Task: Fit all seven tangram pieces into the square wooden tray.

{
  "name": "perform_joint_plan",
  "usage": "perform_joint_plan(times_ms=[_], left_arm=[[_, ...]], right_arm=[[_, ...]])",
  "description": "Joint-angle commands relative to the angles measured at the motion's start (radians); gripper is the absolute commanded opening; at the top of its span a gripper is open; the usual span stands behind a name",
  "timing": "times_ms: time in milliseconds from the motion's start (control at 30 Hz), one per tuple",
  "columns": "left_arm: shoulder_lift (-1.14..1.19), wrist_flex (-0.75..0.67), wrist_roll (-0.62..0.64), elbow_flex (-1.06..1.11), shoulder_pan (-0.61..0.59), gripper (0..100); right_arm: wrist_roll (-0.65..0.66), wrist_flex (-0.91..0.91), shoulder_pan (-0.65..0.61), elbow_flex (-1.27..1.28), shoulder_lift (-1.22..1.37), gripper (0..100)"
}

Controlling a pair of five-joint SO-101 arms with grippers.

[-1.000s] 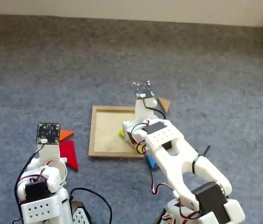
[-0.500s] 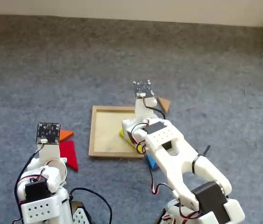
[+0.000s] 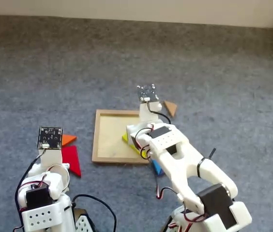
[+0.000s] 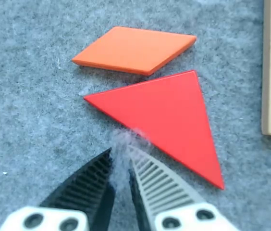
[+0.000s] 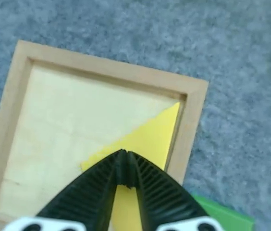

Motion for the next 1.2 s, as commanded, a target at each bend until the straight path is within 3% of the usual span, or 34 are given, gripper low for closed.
perform_joint_plan(times_ms=[0,367,667,1167], left_arm=[[-0.045,0.005,-0.008,0.019,0.007,1],[-0.045,0.005,-0.008,0.019,0.007,1],[-0.045,0.005,-0.008,0.019,0.007,1],[-0.045,0.005,-0.008,0.019,0.007,1]], right_arm=[[0.011,-0.013,-0.007,-0.002,-0.128,0.9],[0.012,-0.002,0.001,0.186,-0.435,0.9],[0.012,-0.004,0.203,0.337,-0.768,0.9],[0.012,-0.005,0.412,0.426,-1.012,0.9]])
